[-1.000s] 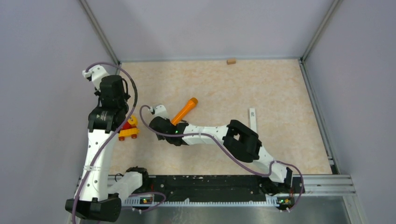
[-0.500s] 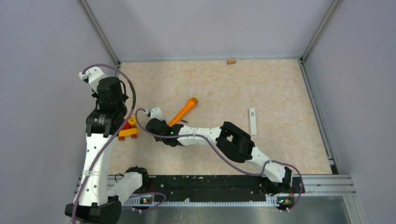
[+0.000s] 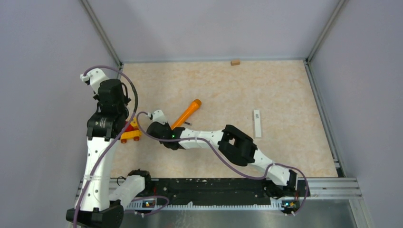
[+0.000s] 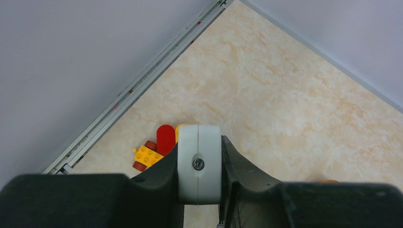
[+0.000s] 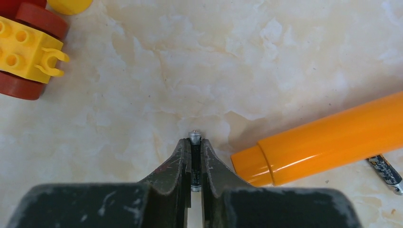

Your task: Load the batteries into the remote control

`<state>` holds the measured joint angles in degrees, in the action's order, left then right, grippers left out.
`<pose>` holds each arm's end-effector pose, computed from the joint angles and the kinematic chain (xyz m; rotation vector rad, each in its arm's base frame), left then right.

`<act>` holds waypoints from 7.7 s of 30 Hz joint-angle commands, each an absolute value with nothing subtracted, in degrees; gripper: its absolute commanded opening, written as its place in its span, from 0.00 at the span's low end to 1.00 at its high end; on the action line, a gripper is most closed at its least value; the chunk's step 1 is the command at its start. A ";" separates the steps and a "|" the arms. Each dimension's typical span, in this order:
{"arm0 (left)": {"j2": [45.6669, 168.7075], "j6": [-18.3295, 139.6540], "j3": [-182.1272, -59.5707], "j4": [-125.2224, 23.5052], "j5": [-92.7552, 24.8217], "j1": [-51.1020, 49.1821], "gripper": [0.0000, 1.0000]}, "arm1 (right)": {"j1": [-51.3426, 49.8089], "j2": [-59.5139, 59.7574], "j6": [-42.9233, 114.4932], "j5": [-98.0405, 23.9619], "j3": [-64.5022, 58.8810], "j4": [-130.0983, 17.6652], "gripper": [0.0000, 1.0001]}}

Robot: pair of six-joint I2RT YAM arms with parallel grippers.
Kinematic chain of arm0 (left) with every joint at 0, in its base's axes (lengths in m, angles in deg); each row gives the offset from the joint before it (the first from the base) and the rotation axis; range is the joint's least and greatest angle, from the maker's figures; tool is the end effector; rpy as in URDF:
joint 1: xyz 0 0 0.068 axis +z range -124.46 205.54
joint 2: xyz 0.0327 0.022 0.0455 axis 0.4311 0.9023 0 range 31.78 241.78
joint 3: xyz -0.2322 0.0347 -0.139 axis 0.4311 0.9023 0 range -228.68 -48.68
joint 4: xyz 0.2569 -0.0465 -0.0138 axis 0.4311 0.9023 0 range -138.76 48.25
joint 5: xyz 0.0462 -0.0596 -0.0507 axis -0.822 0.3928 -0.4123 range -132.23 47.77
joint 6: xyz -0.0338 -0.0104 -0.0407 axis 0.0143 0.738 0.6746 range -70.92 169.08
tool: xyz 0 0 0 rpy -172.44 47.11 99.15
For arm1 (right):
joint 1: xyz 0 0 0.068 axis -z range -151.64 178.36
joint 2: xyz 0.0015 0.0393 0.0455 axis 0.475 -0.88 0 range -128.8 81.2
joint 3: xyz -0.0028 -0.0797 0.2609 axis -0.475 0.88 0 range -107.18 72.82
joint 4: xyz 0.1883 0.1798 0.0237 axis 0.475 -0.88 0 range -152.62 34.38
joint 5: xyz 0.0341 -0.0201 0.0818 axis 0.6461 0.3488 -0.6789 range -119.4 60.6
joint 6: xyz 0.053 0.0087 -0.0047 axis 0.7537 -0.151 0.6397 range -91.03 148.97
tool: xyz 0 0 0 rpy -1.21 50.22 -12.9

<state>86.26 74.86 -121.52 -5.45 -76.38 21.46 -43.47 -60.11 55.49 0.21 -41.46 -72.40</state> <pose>0.1751 0.0076 0.4189 -0.7229 1.7954 0.2516 0.1875 0.5145 0.1480 -0.6250 2.1481 0.3334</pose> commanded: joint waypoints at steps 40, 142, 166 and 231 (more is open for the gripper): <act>87.73 72.90 -102.07 -33.97 -5.92 11.84 0.00 | -26.46 2.08 74.62 5.80 27.98 -74.89 0.00; 102.20 109.08 -98.51 -78.11 17.95 3.73 0.00 | -31.26 27.47 36.42 -28.76 21.15 -55.33 0.00; 102.50 114.69 -98.50 -83.21 18.74 3.70 0.00 | -31.25 26.79 34.20 -29.17 22.82 -55.45 0.09; 99.05 112.56 -96.59 -86.06 9.96 5.41 0.00 | -24.80 23.65 98.49 -20.83 25.24 -41.26 0.77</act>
<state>100.51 113.66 -96.69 -82.86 8.12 5.62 -25.11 24.01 97.22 -20.51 27.44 -45.08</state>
